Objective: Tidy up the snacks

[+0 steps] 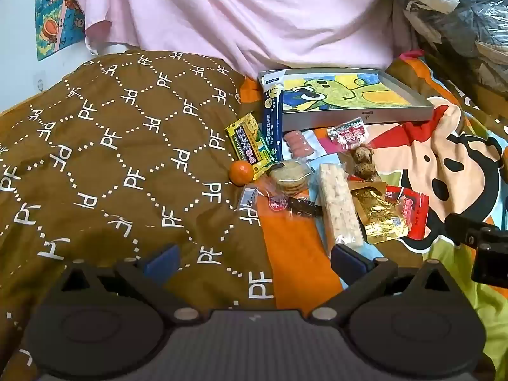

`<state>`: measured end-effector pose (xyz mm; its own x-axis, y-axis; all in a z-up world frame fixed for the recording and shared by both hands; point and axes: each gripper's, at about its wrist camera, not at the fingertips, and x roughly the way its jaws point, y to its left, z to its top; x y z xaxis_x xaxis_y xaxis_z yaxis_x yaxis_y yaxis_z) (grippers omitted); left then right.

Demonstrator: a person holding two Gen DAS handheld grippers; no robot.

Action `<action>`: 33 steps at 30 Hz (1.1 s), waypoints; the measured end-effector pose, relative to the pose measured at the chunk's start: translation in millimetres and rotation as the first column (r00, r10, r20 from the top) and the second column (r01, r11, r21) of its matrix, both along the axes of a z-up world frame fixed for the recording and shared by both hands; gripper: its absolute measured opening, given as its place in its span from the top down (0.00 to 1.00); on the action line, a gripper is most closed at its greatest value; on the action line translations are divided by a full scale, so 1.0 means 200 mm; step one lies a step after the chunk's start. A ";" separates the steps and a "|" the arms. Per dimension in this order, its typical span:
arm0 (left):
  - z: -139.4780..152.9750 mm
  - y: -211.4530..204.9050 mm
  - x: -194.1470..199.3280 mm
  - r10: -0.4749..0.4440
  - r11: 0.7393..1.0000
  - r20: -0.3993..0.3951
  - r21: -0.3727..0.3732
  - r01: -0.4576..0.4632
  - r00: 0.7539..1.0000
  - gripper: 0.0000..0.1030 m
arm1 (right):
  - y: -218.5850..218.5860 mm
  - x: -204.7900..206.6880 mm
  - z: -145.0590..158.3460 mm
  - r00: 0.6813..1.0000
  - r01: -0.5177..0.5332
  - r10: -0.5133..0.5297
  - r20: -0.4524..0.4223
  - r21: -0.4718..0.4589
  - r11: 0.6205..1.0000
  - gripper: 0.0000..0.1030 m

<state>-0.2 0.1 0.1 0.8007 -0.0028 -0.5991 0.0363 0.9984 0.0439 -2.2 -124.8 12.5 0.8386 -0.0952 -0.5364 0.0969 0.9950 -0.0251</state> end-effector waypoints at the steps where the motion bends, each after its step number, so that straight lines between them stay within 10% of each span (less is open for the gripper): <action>1: 0.00 0.00 0.00 0.001 1.000 0.000 0.000 -0.001 1.000 0.00 | 0.00 0.00 0.00 1.000 -0.001 0.001 0.001 -0.001 1.000 0.01; 33: 0.01 0.00 0.00 -0.004 1.000 0.001 -0.004 0.004 1.000 0.00 | 0.01 0.00 0.01 1.000 0.000 0.000 0.003 -0.002 1.000 0.01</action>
<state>0.0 0.5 2.2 0.8013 -0.0082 -0.5982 0.0401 0.9984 0.0400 -2.5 -122.9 13.6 0.8401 -0.0965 -0.5338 0.0971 0.9949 -0.0271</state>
